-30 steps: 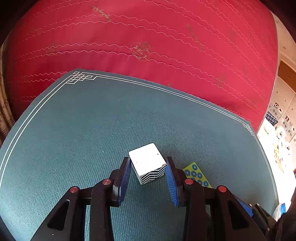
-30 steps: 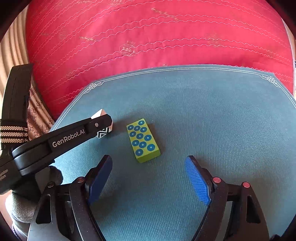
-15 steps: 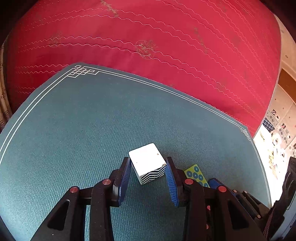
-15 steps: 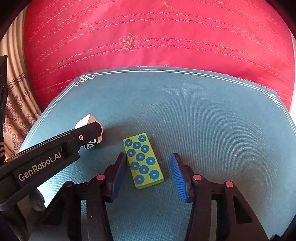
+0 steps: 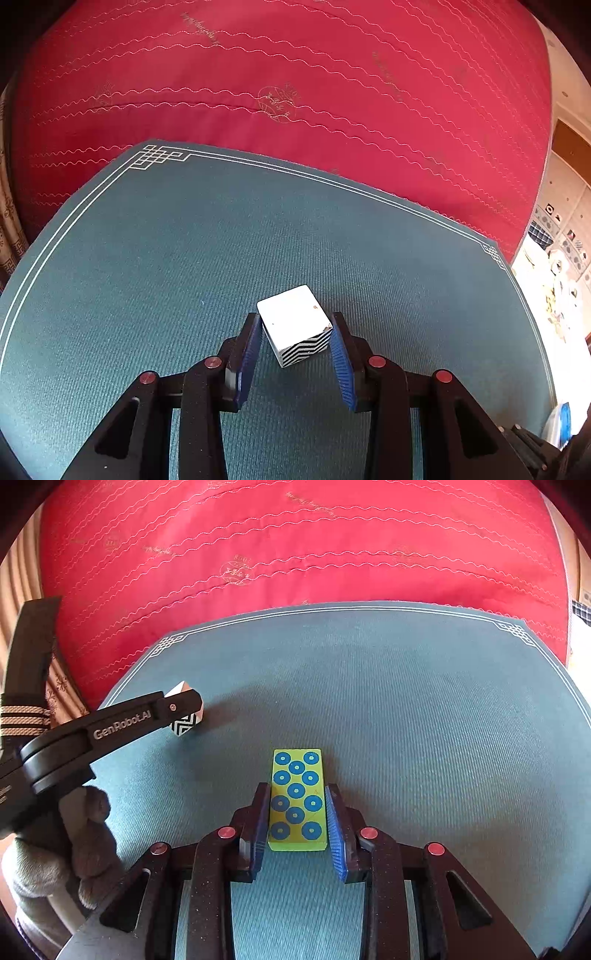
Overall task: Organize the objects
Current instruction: 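Grasp the white zigzag cube with the left gripper while the right gripper grasps the green dotted block, then carry the green dotted block into the basin and open the right gripper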
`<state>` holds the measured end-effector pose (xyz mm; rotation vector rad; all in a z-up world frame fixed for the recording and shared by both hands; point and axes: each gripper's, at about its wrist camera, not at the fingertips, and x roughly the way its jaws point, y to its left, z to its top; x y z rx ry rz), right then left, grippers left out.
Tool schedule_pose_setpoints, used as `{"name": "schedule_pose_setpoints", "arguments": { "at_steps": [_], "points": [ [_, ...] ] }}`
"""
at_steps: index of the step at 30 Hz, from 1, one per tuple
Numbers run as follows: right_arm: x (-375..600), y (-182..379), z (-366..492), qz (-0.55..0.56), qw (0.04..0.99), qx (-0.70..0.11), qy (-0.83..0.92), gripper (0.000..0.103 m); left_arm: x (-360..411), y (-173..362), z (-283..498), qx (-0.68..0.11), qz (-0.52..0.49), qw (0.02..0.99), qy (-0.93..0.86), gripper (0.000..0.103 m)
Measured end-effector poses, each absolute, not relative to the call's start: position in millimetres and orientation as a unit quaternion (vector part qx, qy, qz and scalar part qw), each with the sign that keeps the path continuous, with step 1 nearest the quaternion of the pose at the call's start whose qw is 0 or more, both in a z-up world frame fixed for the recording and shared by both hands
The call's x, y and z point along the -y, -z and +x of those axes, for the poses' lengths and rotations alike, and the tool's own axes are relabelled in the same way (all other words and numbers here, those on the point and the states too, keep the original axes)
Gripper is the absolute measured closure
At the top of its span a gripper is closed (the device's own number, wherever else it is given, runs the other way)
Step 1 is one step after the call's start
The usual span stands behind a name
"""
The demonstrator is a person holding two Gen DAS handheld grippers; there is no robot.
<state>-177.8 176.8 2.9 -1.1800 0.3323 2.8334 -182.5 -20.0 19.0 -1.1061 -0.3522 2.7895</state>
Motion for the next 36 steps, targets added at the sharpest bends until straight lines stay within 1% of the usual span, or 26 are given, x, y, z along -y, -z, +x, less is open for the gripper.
{"name": "schedule_pose_setpoints", "arguments": {
  "at_steps": [8,13,20,36],
  "points": [
    [-186,-29,-118,-0.343,0.028,-0.134,-0.929,0.073,10,-21,-177,0.087,-0.354,0.053,-0.930,0.063],
    [-195,-41,-81,-0.324,0.041,-0.154,-0.933,0.073,7,-22,-179,0.087,-0.356,0.058,-0.928,0.063],
    [-205,-55,-35,-0.310,0.068,-0.154,-0.936,0.073,-10,-23,-174,0.098,-0.367,0.097,-0.920,0.063],
    [-239,-66,53,-0.296,0.152,-0.172,-0.927,0.073,-73,-35,-139,0.048,-0.357,0.176,-0.916,0.063]
  ]
}}
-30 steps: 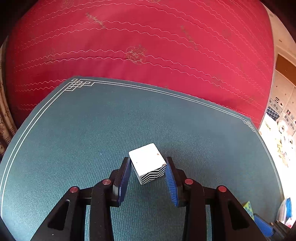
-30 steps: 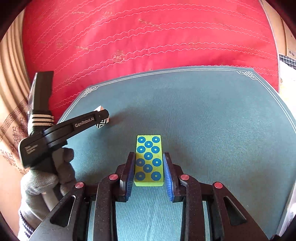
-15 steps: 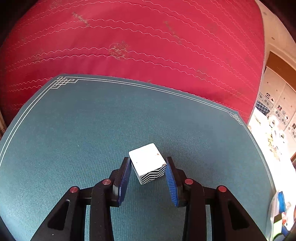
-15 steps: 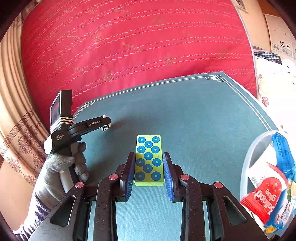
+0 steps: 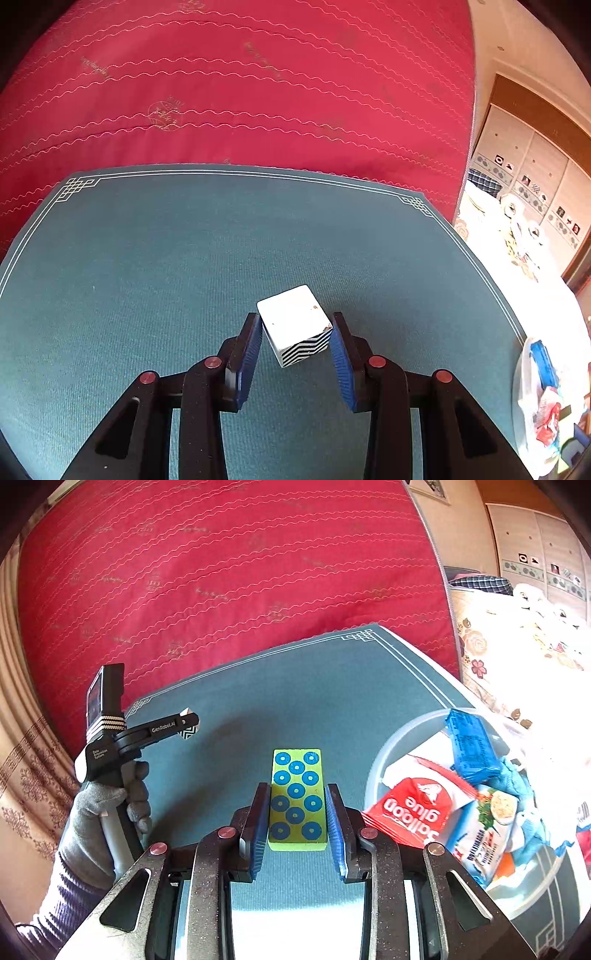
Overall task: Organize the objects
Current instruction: 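Carry the green dotted block into the basin and open the right gripper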
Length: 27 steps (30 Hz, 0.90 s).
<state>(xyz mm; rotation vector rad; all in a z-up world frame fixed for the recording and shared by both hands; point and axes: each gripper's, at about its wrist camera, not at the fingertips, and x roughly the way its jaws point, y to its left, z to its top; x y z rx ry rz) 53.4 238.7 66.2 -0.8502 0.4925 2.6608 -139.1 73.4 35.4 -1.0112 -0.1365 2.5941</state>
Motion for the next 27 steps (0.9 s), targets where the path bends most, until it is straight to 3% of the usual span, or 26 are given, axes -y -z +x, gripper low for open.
{"name": "schedule_pose_setpoints", "arguments": {
  "at_steps": [27],
  "points": [
    [-327,-60,144,-0.298,0.306,-0.205,-0.881,0.073,-141,-53,-86,-0.006,-0.336,0.293,-0.895,0.063]
  ]
}}
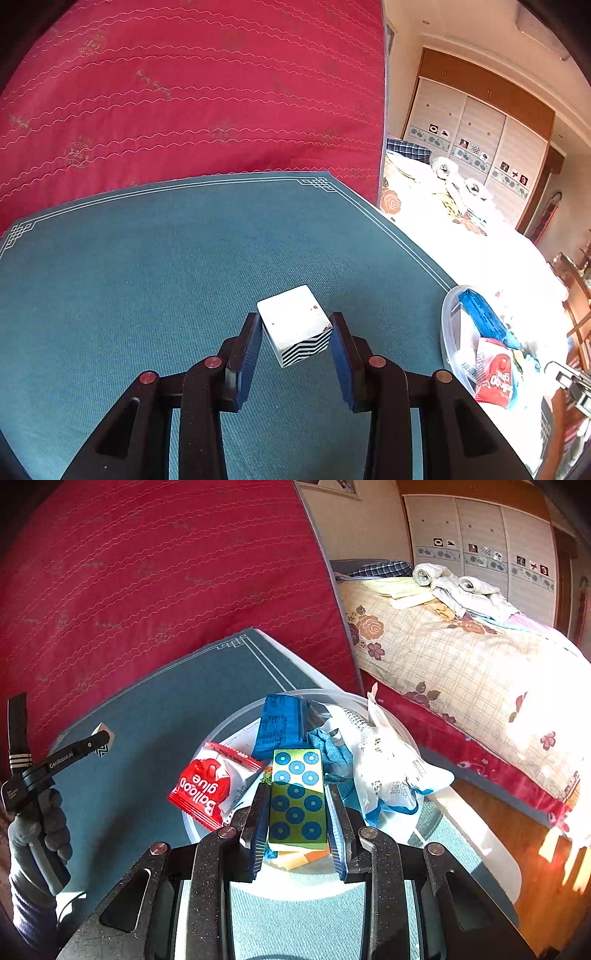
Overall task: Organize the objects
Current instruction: 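Carry the green dotted block into the basin and open the right gripper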
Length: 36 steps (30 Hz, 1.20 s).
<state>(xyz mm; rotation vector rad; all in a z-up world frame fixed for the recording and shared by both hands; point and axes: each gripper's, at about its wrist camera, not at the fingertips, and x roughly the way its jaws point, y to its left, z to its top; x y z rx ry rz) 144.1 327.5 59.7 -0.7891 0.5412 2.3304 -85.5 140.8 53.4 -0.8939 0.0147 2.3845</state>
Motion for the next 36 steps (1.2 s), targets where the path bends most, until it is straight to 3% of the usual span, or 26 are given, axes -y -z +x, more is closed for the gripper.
{"name": "schedule_pose_setpoints", "arguments": {
  "at_steps": [23,31,36],
  "points": [
    [-332,-70,151,-0.284,0.305,-0.200,-0.887,0.071,-166,-60,-62,-0.031,-0.321,0.329,-0.888,0.063],
    [-329,-74,161,-0.269,0.318,-0.183,-0.890,0.048,-193,-57,-41,-0.050,-0.324,0.358,-0.874,0.063],
    [-330,-70,166,-0.269,0.316,-0.174,-0.893,0.046,-218,-54,-26,-0.058,-0.333,0.377,-0.862,0.063]
  ]
}}
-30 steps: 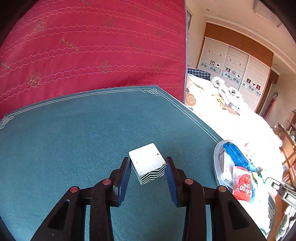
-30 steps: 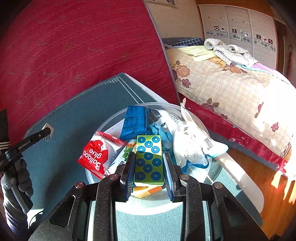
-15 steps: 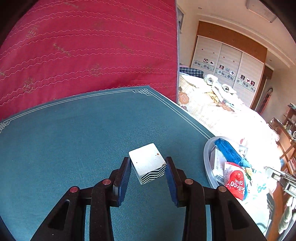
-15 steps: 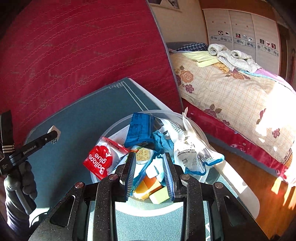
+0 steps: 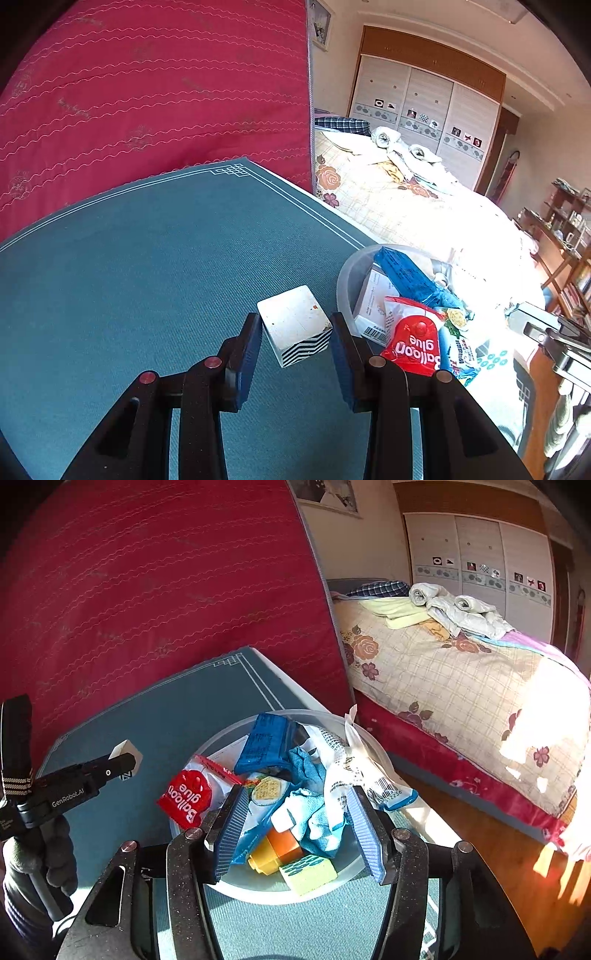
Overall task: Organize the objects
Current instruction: 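Carry the green dotted block into the basin and open the right gripper, then carry the white zigzag cube into the basin and open the left gripper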
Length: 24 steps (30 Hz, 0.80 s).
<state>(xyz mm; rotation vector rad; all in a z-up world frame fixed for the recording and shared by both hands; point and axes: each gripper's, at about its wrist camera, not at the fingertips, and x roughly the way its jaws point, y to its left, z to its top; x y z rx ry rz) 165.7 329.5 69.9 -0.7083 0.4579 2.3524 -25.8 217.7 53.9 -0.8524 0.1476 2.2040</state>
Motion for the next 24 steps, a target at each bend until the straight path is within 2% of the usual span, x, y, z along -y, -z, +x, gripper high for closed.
{"name": "schedule_pose_setpoints", "arguments": {
  "at_steps": [11,22,24],
  "points": [
    [-339,-64,189,-0.248,0.325,-0.164,-0.898,0.043,-280,-66,-4,-0.075,-0.332,0.413,-0.845,0.063],
    [-360,-54,205,-0.238,0.328,-0.191,-0.894,0.042,-328,-62,8,-0.101,-0.335,0.435,-0.829,0.063],
    [-363,-52,207,-0.239,0.328,-0.196,-0.893,0.042,-330,-61,7,-0.101,-0.339,0.434,-0.829,0.057]
  ]
}}
